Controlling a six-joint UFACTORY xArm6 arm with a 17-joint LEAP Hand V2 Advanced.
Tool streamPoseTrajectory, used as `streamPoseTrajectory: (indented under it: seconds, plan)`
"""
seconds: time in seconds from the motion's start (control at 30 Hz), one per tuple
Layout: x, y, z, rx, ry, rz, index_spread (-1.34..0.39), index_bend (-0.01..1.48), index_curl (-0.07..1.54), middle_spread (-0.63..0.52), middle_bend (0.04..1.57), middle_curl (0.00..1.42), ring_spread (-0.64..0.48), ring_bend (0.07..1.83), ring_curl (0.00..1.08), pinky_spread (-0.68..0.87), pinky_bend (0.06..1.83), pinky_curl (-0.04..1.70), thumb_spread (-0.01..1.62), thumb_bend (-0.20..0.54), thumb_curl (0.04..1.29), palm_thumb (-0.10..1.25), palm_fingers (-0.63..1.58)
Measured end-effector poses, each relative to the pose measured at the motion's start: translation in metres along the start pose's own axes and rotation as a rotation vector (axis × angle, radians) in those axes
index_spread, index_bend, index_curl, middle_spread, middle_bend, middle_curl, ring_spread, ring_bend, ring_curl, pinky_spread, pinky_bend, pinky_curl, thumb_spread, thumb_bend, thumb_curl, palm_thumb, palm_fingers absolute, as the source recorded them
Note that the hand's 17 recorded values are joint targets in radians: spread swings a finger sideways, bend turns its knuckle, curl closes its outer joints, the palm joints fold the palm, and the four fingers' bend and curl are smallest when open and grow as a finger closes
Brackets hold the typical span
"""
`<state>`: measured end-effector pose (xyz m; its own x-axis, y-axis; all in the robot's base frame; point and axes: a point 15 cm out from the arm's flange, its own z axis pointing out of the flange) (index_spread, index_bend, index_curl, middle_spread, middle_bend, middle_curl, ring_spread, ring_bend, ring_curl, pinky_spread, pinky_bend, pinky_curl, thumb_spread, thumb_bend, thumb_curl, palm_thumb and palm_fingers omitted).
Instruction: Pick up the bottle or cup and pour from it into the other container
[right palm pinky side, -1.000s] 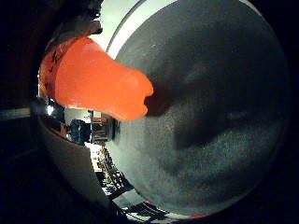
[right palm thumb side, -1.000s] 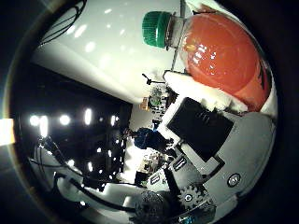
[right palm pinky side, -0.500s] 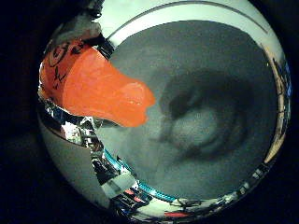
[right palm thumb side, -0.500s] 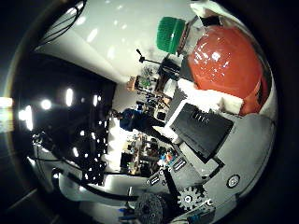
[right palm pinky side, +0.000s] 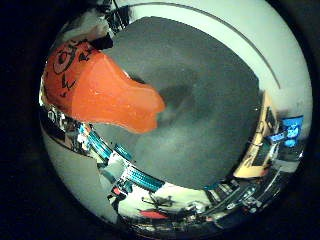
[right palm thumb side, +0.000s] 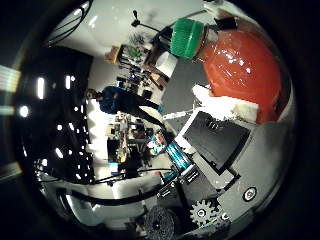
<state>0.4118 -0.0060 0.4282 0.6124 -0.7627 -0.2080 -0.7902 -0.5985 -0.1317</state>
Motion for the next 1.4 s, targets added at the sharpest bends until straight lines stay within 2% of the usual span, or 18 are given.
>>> streamPoseTrajectory:
  seconds: [0.37, 0.63, 1.4]
  plan:
    - [-0.037, -0.018, 0.001, -0.233, 0.318, -0.080, -0.19, 1.20, 0.78, -0.12, 1.34, 0.77, -0.19, 1.43, 0.70, -0.23, 1.26, 0.82, 0.13, -0.020, 0.91, 1.12, 1.13]
    - [-0.056, -0.037, -0.002, -0.334, 0.529, -0.149, -0.19, 1.20, 0.77, -0.12, 1.34, 0.77, -0.19, 1.43, 0.71, -0.24, 1.24, 0.86, 0.14, -0.020, 0.92, 1.11, 1.13]
    - [-0.067, -0.030, 0.044, -0.422, 0.530, -0.188, -0.19, 1.22, 0.76, -0.12, 1.36, 0.78, -0.21, 1.38, 0.73, -0.25, 1.22, 0.93, 0.16, -0.024, 0.92, 1.10, 1.12]
